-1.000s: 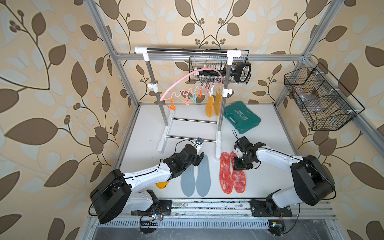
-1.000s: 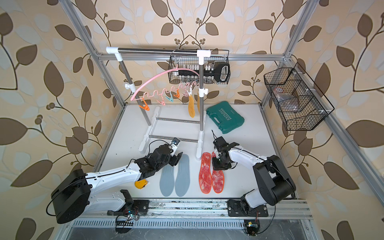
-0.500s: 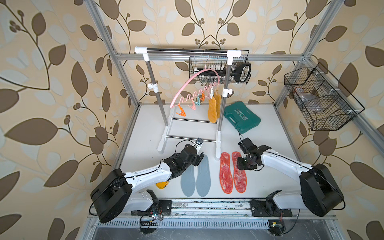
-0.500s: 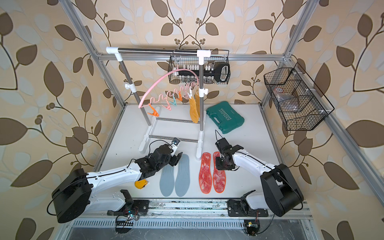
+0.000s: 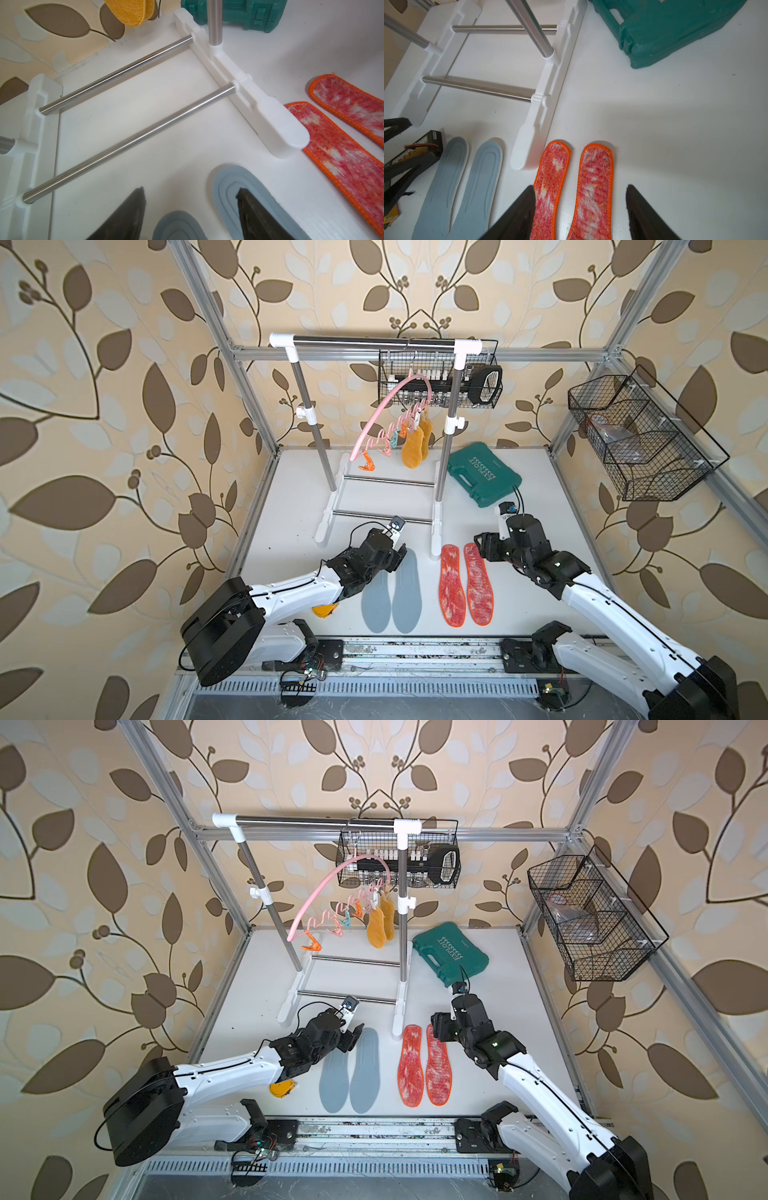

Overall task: Take the shoe insoles off the hanger
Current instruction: Place the insole at the center of the board, then remove the insole from the hanger.

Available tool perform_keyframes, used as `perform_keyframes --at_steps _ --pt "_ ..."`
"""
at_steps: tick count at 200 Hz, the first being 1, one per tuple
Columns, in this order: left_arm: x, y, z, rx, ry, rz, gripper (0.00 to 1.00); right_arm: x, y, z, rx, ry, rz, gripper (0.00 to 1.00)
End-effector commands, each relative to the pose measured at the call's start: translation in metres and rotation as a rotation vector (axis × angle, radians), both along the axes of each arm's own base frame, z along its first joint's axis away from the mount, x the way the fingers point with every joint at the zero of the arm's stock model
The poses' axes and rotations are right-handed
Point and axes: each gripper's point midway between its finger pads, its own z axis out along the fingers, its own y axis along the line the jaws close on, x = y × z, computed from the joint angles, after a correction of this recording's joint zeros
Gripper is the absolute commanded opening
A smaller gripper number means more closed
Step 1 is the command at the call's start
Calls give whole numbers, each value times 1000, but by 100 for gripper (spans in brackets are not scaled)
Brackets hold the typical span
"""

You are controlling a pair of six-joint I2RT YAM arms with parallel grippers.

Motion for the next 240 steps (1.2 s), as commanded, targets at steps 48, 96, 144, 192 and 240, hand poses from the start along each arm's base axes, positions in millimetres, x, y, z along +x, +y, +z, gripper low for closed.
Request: perform_keyframes --at_steps 48,96,144,192,240 --pt "3 2 20 -44 -83 9 73 20 -26 -8 -158 -119 -84 98" --pt "4 -5 33 -78 -94 -34 81 23 -41 -11 -182 -191 -166 98" --pt "17 -18 64 -305 44 -145 99 21 -45 -7 -179 -222 -180 98" --pt "53 -26 97 -376 -10 -170 99 12 -50 0 -149 -274 -191 98" --pt "95 -39 124 -407 -110 -187 99 9 -49 1 -136 -284 -180 98"
